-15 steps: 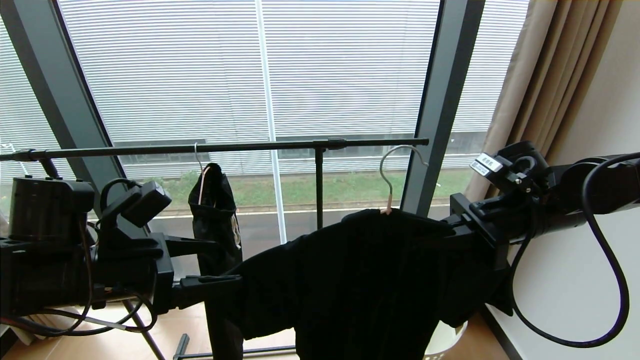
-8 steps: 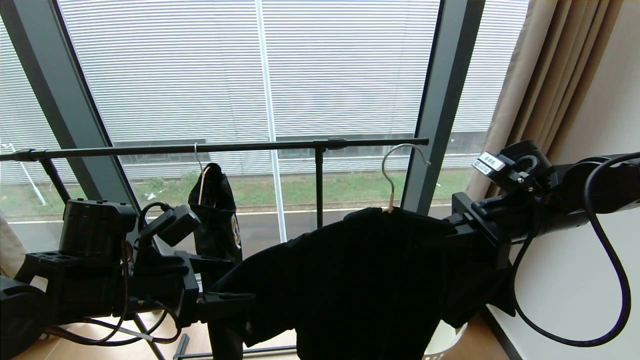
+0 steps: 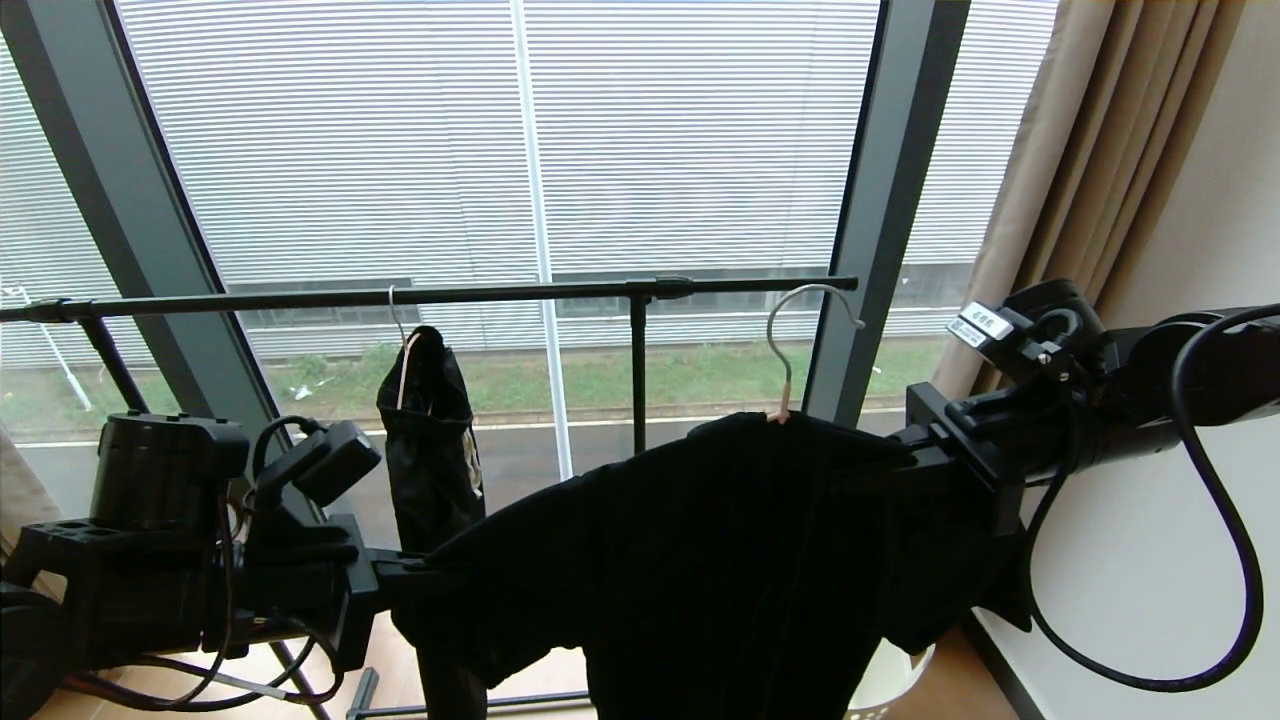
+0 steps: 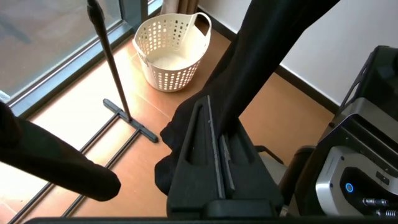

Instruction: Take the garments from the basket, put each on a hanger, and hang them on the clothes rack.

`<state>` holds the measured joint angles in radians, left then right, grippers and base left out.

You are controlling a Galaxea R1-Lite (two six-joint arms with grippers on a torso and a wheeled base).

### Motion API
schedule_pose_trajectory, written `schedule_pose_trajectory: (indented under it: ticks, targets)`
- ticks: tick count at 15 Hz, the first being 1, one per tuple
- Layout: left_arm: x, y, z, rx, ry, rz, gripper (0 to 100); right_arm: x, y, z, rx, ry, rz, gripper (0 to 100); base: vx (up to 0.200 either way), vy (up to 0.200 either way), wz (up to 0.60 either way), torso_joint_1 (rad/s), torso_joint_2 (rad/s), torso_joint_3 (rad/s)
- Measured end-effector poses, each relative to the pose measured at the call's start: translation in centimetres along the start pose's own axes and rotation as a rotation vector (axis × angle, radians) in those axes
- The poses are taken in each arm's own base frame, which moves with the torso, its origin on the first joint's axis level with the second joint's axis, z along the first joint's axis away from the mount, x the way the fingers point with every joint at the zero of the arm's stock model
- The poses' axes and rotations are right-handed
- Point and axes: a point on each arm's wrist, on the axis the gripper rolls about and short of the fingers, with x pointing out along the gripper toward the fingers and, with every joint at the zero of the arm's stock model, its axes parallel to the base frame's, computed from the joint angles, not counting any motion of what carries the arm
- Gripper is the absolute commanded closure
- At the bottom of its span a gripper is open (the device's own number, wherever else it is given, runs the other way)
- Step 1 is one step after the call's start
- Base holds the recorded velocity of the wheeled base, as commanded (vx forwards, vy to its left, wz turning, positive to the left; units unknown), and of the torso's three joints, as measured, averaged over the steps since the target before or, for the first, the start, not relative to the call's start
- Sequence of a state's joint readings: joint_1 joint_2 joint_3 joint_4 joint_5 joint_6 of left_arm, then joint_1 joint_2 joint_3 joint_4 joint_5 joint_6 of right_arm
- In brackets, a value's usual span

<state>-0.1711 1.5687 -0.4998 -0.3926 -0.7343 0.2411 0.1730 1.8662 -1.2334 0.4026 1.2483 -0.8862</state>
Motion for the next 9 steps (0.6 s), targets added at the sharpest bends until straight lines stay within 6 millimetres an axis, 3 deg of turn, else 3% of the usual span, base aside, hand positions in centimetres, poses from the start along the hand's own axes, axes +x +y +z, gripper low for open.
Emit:
schedule_pose_trajectory:
  ticks: [9]
  targets:
    - [-3.4,-0.9,-2.2,-0.046,-0.029,0.094,100,-0.4,0.0,0.1,-0.002,-0.004,-0.013,100,0.0,0.0,0.0,0.0,0.0,0.0]
